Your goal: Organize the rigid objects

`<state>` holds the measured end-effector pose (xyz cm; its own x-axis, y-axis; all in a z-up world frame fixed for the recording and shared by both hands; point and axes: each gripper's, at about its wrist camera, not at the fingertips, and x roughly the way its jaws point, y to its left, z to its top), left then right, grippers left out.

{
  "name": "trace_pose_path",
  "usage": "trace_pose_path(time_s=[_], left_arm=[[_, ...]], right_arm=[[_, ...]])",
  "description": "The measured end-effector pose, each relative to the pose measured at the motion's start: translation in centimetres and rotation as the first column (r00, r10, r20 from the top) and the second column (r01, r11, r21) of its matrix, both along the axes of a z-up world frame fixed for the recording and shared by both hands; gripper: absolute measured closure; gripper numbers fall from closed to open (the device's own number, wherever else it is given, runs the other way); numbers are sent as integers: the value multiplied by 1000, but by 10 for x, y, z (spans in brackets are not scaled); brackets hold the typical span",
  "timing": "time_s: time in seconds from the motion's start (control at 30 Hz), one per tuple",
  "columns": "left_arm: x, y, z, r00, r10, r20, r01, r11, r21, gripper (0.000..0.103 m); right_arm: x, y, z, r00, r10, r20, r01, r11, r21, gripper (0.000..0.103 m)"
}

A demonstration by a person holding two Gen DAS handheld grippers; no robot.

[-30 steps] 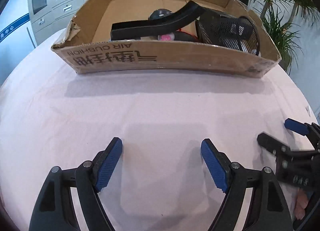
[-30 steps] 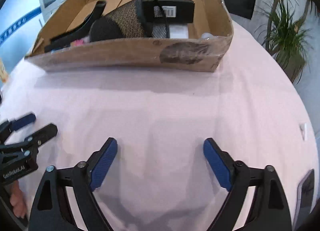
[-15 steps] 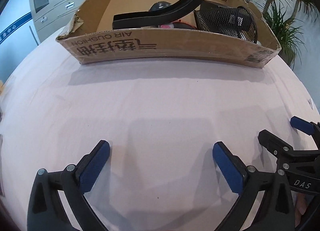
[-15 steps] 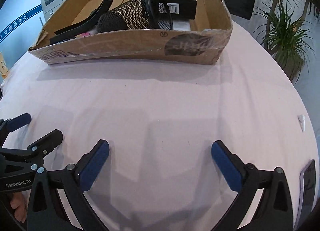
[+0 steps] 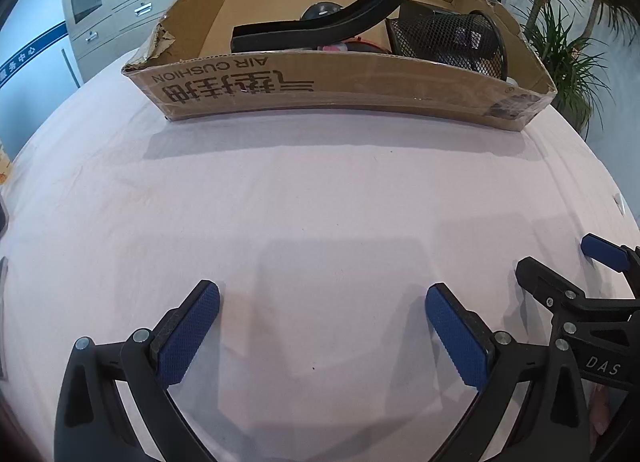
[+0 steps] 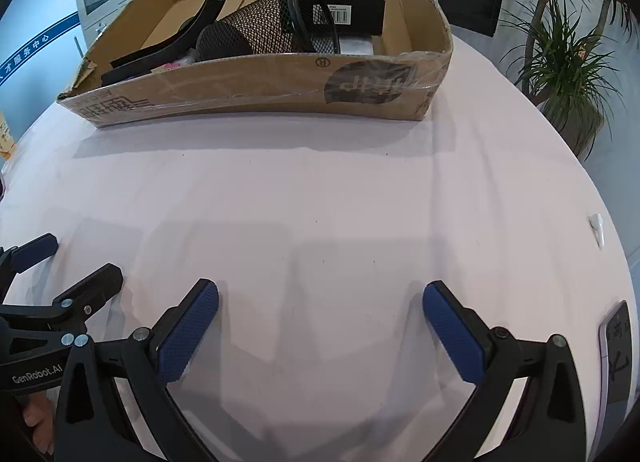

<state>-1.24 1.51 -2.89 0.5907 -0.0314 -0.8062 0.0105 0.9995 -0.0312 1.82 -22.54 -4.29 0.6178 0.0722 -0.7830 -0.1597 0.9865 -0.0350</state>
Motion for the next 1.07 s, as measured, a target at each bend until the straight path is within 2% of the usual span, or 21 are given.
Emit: trace_pose_path(time_s=[1.07], left_arm=[[-7, -2, 0, 1000, -21, 0, 21, 1000, -1, 0]], right_arm=[[-5, -3, -3, 1000, 21, 2, -21, 1000, 0, 1]])
